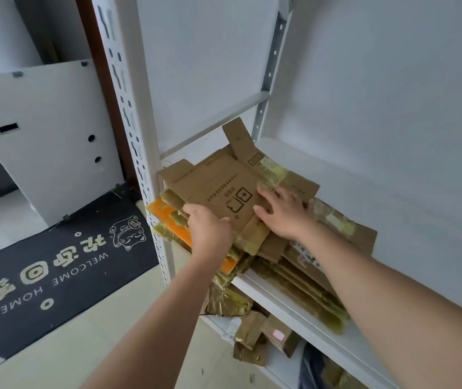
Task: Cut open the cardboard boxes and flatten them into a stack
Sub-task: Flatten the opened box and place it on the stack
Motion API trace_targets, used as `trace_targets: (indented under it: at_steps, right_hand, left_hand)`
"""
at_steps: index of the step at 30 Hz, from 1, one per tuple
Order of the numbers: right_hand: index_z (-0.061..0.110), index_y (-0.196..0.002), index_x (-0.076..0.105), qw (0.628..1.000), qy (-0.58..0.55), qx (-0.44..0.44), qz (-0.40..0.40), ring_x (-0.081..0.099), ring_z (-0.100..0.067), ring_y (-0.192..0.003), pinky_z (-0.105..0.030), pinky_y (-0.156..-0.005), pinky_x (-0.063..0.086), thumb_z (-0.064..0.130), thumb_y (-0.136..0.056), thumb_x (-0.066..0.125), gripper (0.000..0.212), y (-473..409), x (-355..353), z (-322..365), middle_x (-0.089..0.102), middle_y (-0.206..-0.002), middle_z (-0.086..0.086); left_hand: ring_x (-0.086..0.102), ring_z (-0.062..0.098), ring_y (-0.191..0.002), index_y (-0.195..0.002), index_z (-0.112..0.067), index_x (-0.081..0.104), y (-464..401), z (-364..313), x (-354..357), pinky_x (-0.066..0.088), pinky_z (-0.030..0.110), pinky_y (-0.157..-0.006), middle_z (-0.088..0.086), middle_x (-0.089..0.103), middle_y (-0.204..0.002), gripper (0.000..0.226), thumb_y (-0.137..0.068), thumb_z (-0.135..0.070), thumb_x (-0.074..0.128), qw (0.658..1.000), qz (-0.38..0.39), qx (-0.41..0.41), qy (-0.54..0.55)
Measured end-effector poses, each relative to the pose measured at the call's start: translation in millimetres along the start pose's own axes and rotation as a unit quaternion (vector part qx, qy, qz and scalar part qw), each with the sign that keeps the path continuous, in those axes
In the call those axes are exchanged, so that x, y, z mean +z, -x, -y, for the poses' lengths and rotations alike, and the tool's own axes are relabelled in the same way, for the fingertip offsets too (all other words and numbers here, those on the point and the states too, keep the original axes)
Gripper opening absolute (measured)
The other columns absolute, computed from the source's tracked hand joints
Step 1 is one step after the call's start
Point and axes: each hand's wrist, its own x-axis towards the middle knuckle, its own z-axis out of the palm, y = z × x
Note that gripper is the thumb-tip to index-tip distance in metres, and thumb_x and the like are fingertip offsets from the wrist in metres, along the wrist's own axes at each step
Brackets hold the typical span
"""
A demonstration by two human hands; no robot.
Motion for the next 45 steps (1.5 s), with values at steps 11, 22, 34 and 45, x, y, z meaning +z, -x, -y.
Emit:
trace_targets:
  at_steps: [11,22,34,45]
  right_hand:
    - [0.052,-0.152,0.008,1.0,-0.009,-0.011,-0.021,-0.012,-0.029,-0.151,-0.066,-0.116,-0.005,0.053,-0.104,0.016,0.049,3.1,1.8,2.7,-0.012,-0.165,0.008]
    - [0.054,-0.15,-0.006,1.0,0.011,0.003,0.01,-0.026,-0.028,-0.148,-0.068,-0.112,-0.014,0.055,-0.102,0.006,0.05,-16.3,19.3,9.5,-0.026,-0.161,0.007]
    - [0.047,-0.153,-0.007,0.999,0.041,-0.018,0.013,-0.023,-0.023,-0.149,-0.062,-0.114,-0.017,0.056,-0.102,0.009,0.054,-3.2,-8.4,4.2,-0.025,-0.161,0.005]
    - [0.045,-0.154,-0.005,0.992,0.053,-0.004,-0.115,-0.021,-0.024,-0.15,-0.063,-0.114,-0.015,0.056,-0.103,0.013,0.055,117.8,-42.7,-114.8,-0.021,-0.163,0.005]
  left_hand:
    - [0.029,0.031,-0.134,-0.156,-0.02,0.003,-7.2,7.9,-16.9,0.033,0.04,-0.109,0.011,0.021,-0.146,0.097,-0.088,-0.046,0.067,0.87,-0.09,0.237,-0.423]
    - [0.004,0.032,-0.152,-0.159,-0.018,0.007,-55.0,37.9,-30.5,0.006,0.04,-0.122,0.011,0.005,-0.165,0.07,-0.102,-0.056,0.019,0.803,0.081,0.258,-0.532]
    - [0.01,0.036,-0.15,-0.158,-0.018,0.015,-48.1,13.1,-23.5,0.008,0.053,-0.122,0.014,0.012,-0.164,0.064,-0.104,-0.05,0.028,0.781,0.073,0.21,-0.584]
    - [-0.011,0.03,-0.152,-0.158,-0.024,0.008,80.2,-9.3,48.2,-0.008,0.053,-0.119,0.012,-0.006,-0.165,0.059,-0.104,-0.048,0.012,0.796,0.033,0.348,-0.493]
